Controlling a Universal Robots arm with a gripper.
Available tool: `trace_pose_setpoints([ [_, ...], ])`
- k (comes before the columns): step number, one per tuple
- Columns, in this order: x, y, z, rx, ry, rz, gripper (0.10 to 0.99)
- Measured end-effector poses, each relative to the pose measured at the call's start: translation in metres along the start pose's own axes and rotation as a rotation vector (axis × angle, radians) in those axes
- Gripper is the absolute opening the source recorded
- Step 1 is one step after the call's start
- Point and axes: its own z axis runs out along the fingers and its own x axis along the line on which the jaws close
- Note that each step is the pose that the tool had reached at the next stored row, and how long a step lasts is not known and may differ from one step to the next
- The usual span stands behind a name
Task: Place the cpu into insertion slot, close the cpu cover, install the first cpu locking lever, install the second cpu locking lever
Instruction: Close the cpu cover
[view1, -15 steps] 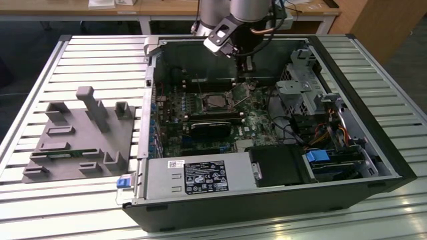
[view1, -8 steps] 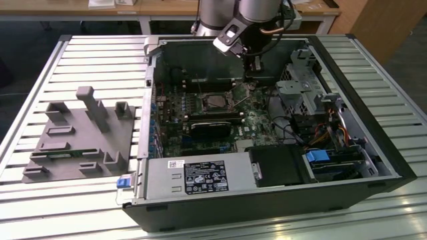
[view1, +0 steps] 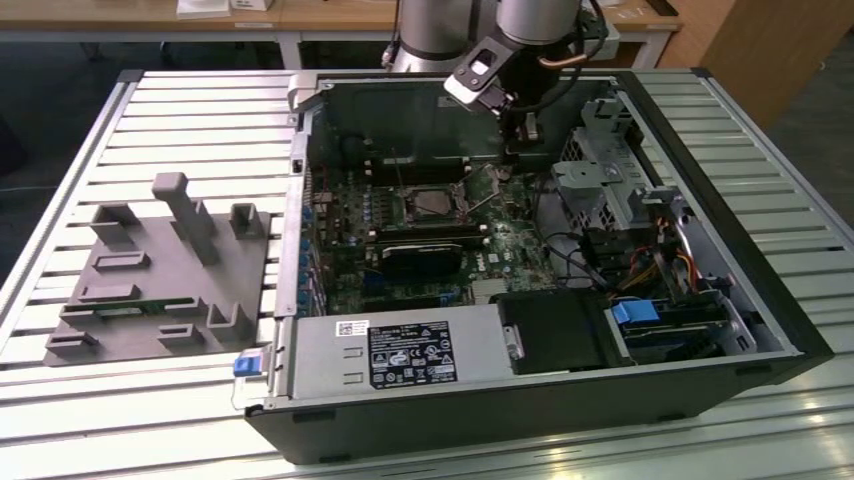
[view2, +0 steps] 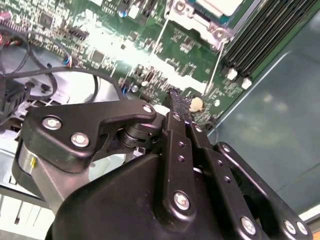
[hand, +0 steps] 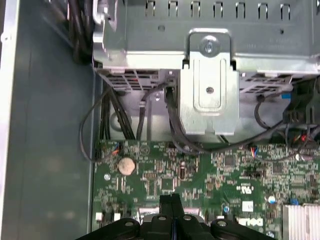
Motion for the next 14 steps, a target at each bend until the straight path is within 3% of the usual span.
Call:
trace_pose_setpoints([
  [5,0.0,0.0086,0.0006,0.001,0.0001,0.0,0.102],
  [14,-0.0001,0.0095,0.0052,0.001,0.0,0.0,0.102],
])
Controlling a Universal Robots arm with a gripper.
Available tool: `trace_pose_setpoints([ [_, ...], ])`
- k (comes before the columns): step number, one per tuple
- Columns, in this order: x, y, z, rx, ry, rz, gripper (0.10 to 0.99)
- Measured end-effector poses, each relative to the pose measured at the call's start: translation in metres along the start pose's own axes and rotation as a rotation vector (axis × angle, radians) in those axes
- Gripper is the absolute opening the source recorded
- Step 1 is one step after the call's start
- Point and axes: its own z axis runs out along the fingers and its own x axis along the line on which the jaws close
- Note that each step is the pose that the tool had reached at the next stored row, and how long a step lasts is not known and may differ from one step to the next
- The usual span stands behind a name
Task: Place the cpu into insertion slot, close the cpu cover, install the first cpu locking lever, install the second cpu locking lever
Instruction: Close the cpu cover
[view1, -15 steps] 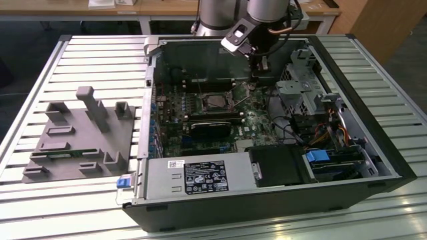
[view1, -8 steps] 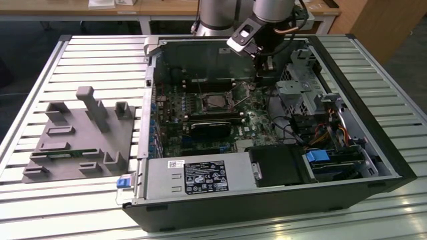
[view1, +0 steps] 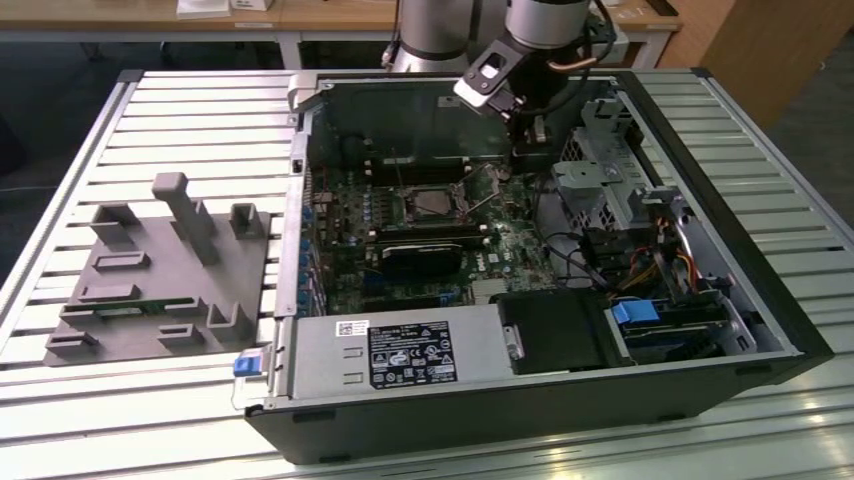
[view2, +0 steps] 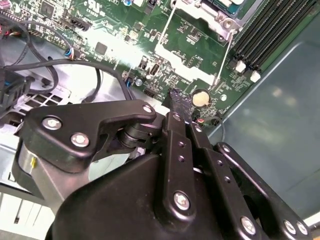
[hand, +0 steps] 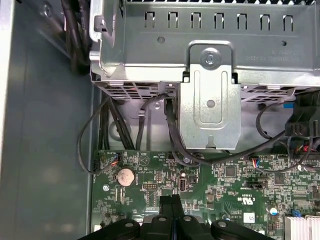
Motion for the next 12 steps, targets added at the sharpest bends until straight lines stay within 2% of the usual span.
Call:
trace_pose_setpoints([
  [12,-0.0003,-0.0001,0.0168,0.005,0.0,0.0,0.102],
])
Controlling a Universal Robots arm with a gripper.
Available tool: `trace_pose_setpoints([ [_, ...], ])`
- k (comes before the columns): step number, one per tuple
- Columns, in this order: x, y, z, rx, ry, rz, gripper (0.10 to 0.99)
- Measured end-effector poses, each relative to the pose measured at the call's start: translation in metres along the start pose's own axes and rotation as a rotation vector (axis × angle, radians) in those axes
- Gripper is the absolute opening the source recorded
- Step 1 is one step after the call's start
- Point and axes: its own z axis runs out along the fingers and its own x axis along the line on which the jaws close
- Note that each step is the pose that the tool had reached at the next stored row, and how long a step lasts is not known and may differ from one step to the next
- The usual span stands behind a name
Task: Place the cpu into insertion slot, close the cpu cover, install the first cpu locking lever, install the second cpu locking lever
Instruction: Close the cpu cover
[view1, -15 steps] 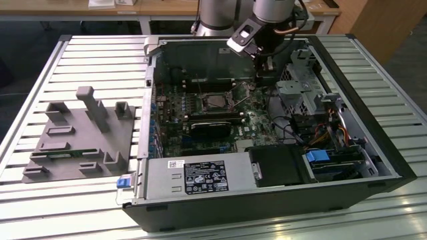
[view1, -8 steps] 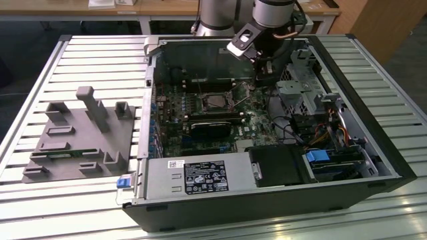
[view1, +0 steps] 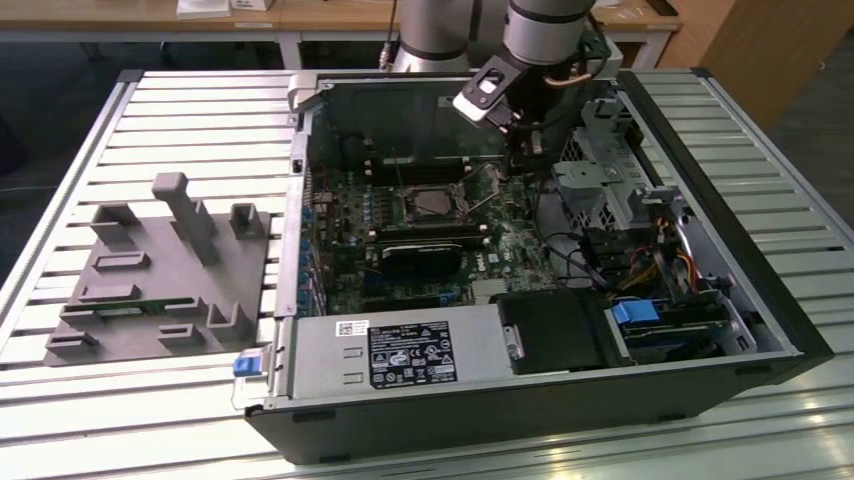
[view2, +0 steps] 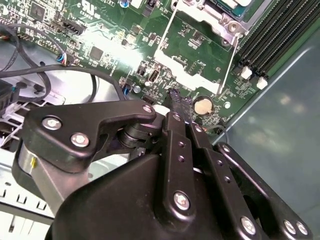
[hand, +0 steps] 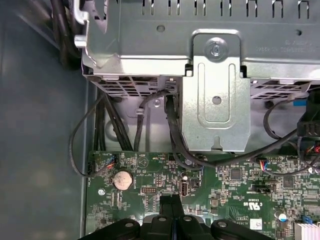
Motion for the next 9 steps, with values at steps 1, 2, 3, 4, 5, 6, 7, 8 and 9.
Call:
trace_pose_setpoints([
  [1,0.0,0.0,0.0011,0.001,0.0,0.0,0.102],
  [2,0.0,0.0,0.0023,0.001,-0.0001,0.0,0.102],
  [3,0.0,-0.0001,0.0035,0.002,0.0,0.0,0.102],
  [4,0.0,0.0,0.0046,0.003,0.0001,0.0,0.102],
  [5,-0.0001,-0.0001,0.0057,0.004,0.0001,0.0,0.102],
  [6,-0.0001,-0.0001,0.0068,0.004,0.0001,0.0,0.102],
  [7,-0.0001,-0.0002,0.0079,0.005,0.0001,0.0,0.102],
  [8,-0.0001,-0.0002,0.0088,0.006,0.0001,0.0,0.102],
  [9,-0.0001,-0.0002,0.0096,0.007,0.0001,0.0,0.102],
])
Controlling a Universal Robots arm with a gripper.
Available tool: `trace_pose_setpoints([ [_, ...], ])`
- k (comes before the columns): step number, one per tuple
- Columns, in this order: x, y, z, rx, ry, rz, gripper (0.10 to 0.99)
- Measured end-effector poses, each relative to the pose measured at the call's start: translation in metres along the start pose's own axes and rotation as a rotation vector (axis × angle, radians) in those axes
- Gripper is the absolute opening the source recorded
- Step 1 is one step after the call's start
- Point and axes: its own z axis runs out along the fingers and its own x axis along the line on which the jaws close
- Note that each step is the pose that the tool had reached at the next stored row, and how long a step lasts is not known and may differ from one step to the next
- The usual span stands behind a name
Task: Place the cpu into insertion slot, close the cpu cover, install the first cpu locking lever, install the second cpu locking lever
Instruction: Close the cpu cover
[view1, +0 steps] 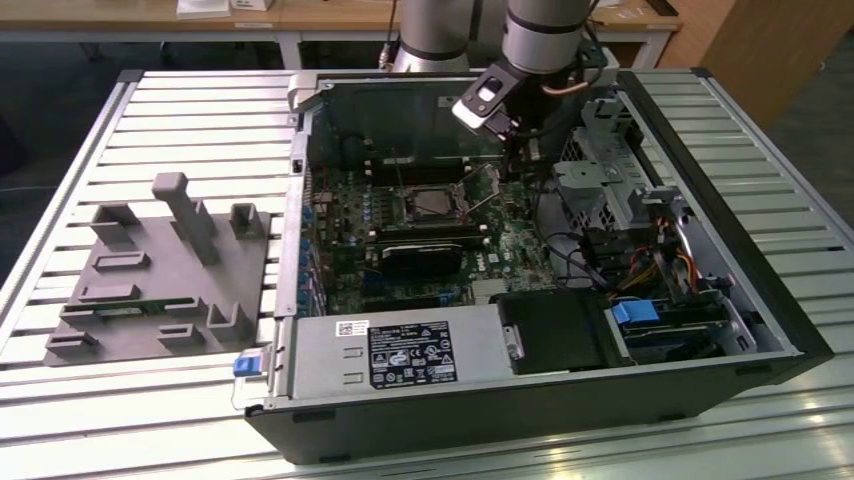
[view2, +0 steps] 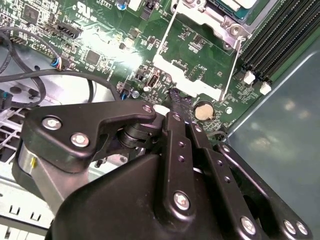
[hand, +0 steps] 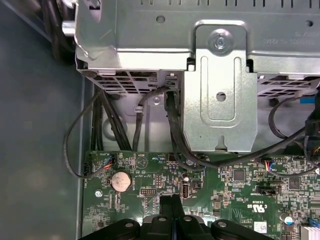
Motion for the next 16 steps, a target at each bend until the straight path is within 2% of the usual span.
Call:
trace_pose_setpoints([
  [9,0.0,0.0,0.0019,0.003,-0.0001,0.0,0.102],
  [11,0.0,0.0001,0.002,0.012,0.0001,0.0,0.102],
  [12,-0.0001,0.0002,0.0021,0.023,0.0002,0.0,0.102],
  [13,0.0,0.0005,0.0022,0.038,0.0001,0.001,0.102],
  [16,0.0,0.0016,0.0025,0.094,0.0001,0.002,0.102],
])
